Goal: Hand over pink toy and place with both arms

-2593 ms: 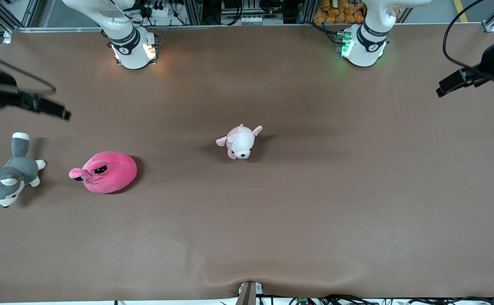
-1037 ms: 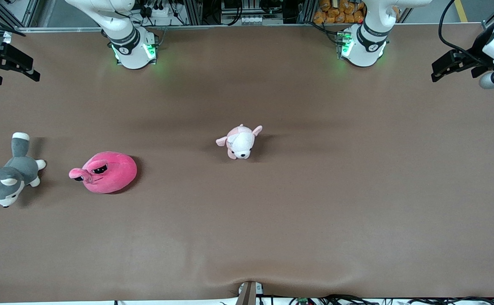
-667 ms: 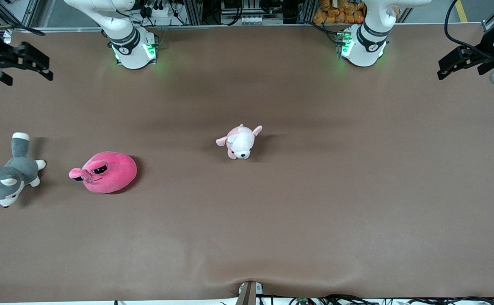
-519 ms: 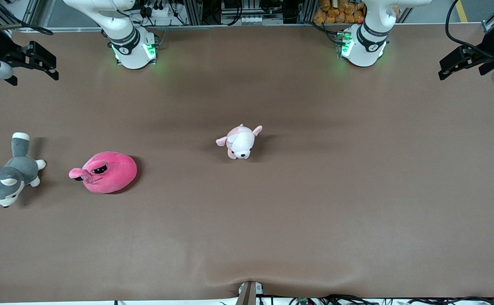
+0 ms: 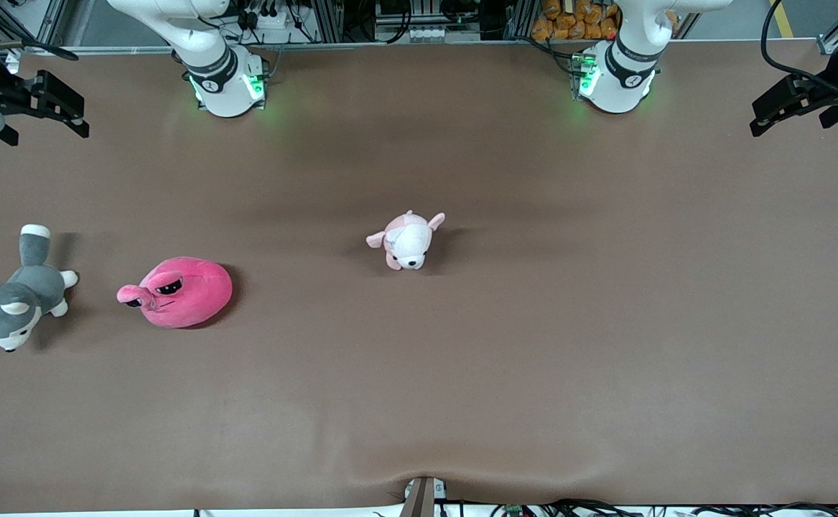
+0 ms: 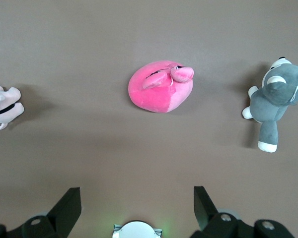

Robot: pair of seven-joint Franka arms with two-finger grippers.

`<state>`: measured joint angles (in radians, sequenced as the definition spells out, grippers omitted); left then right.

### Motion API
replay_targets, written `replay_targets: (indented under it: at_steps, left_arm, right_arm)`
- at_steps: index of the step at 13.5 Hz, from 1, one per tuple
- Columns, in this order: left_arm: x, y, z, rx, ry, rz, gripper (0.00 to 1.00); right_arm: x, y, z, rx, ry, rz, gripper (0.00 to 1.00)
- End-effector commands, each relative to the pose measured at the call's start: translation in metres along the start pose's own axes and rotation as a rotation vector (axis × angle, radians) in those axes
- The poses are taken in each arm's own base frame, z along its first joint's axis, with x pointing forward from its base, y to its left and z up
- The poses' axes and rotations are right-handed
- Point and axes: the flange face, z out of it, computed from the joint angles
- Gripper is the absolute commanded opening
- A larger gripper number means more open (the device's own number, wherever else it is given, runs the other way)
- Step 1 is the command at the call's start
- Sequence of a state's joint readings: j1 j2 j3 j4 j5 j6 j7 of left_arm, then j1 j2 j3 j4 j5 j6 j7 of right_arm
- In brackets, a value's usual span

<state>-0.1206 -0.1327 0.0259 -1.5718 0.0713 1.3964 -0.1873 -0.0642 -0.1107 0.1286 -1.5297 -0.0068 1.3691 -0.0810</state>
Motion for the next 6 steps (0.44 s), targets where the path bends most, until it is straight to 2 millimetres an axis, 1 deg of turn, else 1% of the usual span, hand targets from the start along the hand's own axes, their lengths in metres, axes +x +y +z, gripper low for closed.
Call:
replay_targets:
  at_steps: [1,3,6]
  left_arm:
    - [0.0053,-0.0005,-0.0036,0.013,0.01,0.014,1.0]
    - [0.0057,0.0006,-0.0029,0.013,0.008,0.016,1.0]
    - [0.0059,0.0025,-0.0016,0.006,0.004,0.014,1.0]
  right_arm:
    - [0.003,0.0023,-0.0042,-0.008,0.008,0.001,1.0]
    - [0.0063,0.0028,-0.0012,-0.005,0.002,-0.001,1.0]
    - [0.0061,0.0026,-0.0017,-0.003,0.002,-0.001,1.0]
